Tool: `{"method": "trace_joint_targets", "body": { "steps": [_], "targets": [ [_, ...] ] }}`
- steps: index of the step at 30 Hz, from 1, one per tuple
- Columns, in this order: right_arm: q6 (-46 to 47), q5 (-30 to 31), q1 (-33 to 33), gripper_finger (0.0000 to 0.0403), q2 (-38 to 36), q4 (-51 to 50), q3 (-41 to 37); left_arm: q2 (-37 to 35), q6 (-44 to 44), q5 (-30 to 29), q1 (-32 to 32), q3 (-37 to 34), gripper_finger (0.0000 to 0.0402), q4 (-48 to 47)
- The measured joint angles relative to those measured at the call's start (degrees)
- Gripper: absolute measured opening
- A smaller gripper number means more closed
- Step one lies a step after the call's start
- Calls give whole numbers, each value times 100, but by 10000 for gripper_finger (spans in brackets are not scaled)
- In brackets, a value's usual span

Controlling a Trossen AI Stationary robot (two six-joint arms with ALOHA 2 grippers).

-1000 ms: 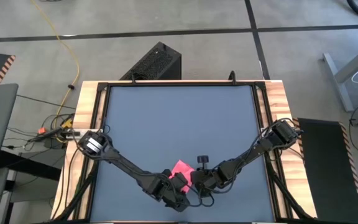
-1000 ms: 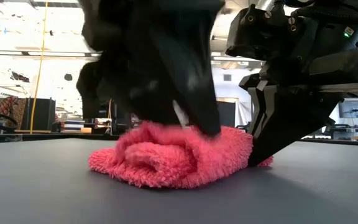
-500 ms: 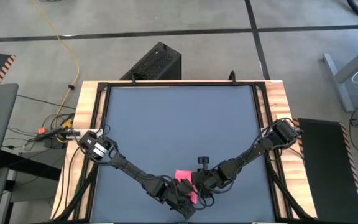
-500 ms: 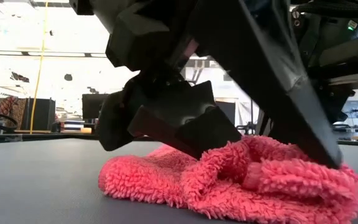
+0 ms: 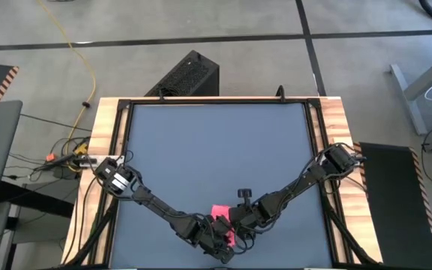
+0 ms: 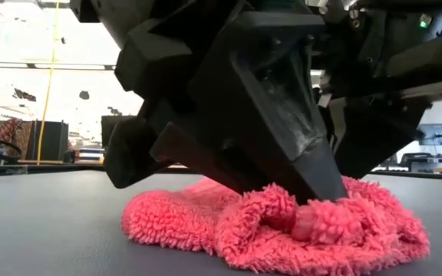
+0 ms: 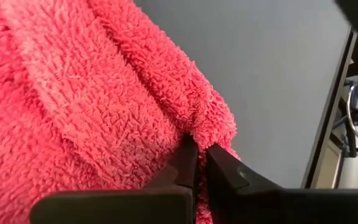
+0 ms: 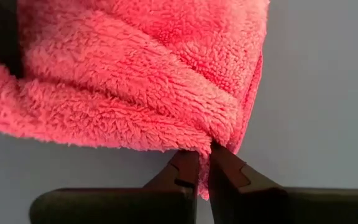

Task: Roll towel
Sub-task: Roll the pink towel

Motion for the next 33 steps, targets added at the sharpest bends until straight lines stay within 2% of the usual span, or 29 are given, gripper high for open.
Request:
{"method": "trace_joint_targets", "body": {
  "steps": [5,11,14,22,29,33],
  "targets": [
    [-273,94,136,19,-19,-159,352,-147,44,-178,-145,-15,1,-207],
    [-289,300,249,19,-45,-204,532,-352,89,-756,-341,-17,0,-632],
    [-289,263,244,19,-51,-207,565,-370,57,-858,-422,-17,0,-632],
    [279,-1111,-37,21,-54,-535,566,-381,-57,-970,-570,-17,0,-599],
    [647,-1942,-226,22,-65,-552,576,-390,-180,-1022,-659,-13,0,-514],
    [701,-2102,-276,22,-78,-534,576,-390,-381,-1266,-761,-13,0,-498]
  ]
}}
